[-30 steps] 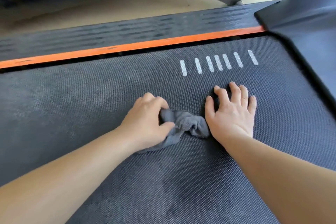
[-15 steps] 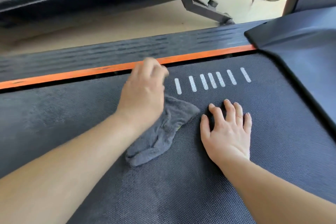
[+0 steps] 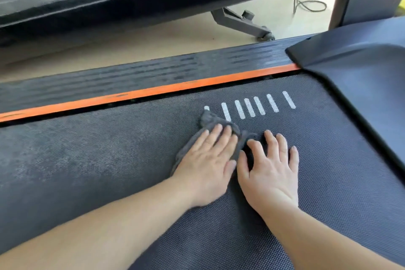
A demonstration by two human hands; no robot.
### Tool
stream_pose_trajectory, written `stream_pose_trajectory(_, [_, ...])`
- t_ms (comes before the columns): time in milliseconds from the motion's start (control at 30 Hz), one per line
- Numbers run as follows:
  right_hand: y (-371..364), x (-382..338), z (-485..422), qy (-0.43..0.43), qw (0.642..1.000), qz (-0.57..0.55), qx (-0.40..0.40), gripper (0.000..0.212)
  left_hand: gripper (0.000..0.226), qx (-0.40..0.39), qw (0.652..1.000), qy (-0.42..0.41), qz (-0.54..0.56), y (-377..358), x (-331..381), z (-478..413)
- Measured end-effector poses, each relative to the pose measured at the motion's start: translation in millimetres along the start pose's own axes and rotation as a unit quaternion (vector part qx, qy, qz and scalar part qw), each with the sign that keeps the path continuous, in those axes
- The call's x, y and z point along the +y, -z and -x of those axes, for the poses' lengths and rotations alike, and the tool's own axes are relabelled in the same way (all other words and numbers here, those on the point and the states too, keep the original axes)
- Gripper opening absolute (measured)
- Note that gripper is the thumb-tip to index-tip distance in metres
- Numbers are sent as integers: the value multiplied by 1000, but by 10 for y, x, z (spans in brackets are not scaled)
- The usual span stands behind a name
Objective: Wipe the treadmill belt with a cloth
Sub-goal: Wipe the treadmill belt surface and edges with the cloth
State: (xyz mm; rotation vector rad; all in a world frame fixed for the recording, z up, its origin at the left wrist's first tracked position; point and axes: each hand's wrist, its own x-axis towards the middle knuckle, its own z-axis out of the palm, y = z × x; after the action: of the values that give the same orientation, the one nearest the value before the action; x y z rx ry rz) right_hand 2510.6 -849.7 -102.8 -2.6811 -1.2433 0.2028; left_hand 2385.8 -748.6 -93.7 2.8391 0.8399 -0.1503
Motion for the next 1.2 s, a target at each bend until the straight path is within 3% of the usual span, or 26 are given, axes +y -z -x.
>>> stream_pose_trajectory(67, [1,2,0,1,1000,-1,3,49,61,-40,995,-85,-31,105,-251,55])
stream_pose_trajectory(100, [5,3,2,1,1000,-3,4,50,61,-41,996,-65,-44,141,-420,4])
stream_pose_trajectory(200, [6,13,8,2,1000,-3,1,53,63,-4,989,125,-78,191,-515,-142])
stream_pose_trajectory(233, [3,14,7,0,1000,-3,3,53,64,8,987,144,-67,152,-360,-160])
stream_pose_trajectory(333, [-3,-2,-4,-4,1000,-1,10,52,64,-22,999,11,-20,77,56,-45])
stream_pose_trajectory(400, [-1,-5,-3,-3,1000,3,8,51,62,-34,997,-50,-37,122,-148,-34])
stream_pose_trajectory(433, [3,-4,0,-4,1000,3,6,52,62,-26,998,-30,-48,138,-312,-83])
stream_pose_trajectory(533, [2,-1,0,-1,1000,-2,4,54,65,1,987,147,-66,185,-543,-178])
stream_pose_trajectory(567, [1,4,2,-1,1000,-3,6,54,68,6,987,150,-49,160,-471,-194])
stream_pose_trajectory(700, [0,6,7,-2,1000,-2,7,54,67,-13,999,-14,31,105,-191,-71])
stream_pose_trajectory(800, [11,6,4,-1,1000,2,4,54,62,91,995,18,27,97,-402,-70])
stream_pose_trajectory(967, [26,0,19,0,1000,3,6,54,10,261,959,79,82,137,-368,-43])
stream_pose_trajectory(1033, [19,-4,15,0,1000,6,3,54,9,250,927,128,250,278,-299,-57])
stream_pose_trajectory(1100, [18,3,12,0,1000,5,3,54,16,183,824,183,504,446,-242,-85])
stream_pose_trajectory(1133, [22,5,16,0,1000,4,4,54,19,165,771,194,584,519,-230,-86])
stream_pose_trajectory(1200, [22,4,18,0,1000,7,7,54,22,161,701,213,661,633,-256,-62])
